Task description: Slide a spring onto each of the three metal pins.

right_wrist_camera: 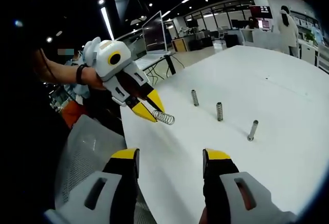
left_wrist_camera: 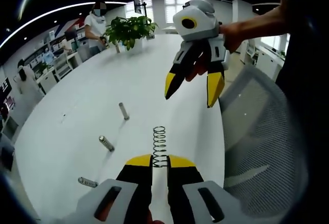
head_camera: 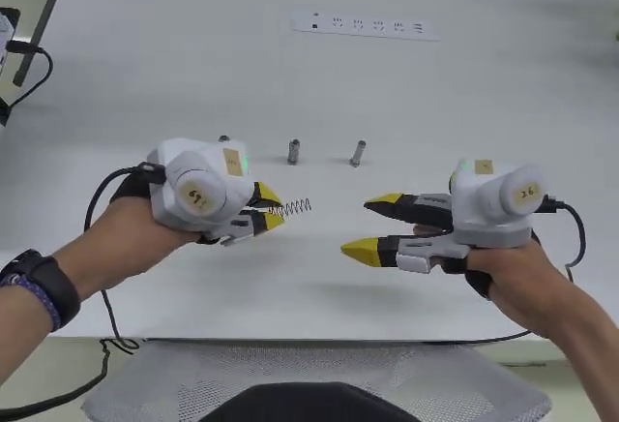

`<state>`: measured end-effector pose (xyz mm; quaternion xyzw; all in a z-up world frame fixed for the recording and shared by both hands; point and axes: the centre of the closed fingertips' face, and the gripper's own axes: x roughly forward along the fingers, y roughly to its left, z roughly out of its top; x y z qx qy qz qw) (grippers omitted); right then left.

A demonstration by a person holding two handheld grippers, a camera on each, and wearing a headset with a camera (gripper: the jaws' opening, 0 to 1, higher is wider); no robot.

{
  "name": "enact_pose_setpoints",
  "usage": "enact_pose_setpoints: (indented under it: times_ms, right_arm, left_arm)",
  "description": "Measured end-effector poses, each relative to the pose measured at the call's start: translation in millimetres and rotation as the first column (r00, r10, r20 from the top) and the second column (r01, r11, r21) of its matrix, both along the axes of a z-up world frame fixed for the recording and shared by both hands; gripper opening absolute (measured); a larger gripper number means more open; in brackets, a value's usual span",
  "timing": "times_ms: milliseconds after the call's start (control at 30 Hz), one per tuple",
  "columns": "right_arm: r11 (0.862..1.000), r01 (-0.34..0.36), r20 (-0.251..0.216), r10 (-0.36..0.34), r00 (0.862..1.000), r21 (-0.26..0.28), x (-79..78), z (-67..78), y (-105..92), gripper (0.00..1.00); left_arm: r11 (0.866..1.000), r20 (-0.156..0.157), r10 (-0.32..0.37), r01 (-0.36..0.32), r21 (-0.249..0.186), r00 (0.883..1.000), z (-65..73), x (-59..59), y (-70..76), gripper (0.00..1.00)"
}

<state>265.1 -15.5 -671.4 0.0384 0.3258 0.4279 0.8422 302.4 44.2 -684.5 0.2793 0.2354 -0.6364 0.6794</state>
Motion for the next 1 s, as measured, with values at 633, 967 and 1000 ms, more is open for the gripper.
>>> enact_pose_setpoints:
  times_ms: [633,967,1000]
  right_arm:
    - [0.996,-0.062,0.017,0.061,0.998,0.063,3.5,6.4,16.8,0.35]
    - [0.99,-0.084,0.025,0.081,0.996,0.113,2.2,13.9,21.6,0.23]
    - [0.99,-0.085,0.023,0.083,0.996,0.114,1.9,13.7,21.6,0.22]
  left_arm:
    - [0.997,0.016,-0.069,0.07,-0.031,0.997,15.2,-20.8,-20.9,0.02]
    - [0.993,0.022,-0.112,0.113,-0.047,0.994,22.8,-33.3,-32.8,0.02]
    - [0.992,0.023,-0.115,0.116,-0.046,0.993,23.2,-34.0,-33.3,0.03]
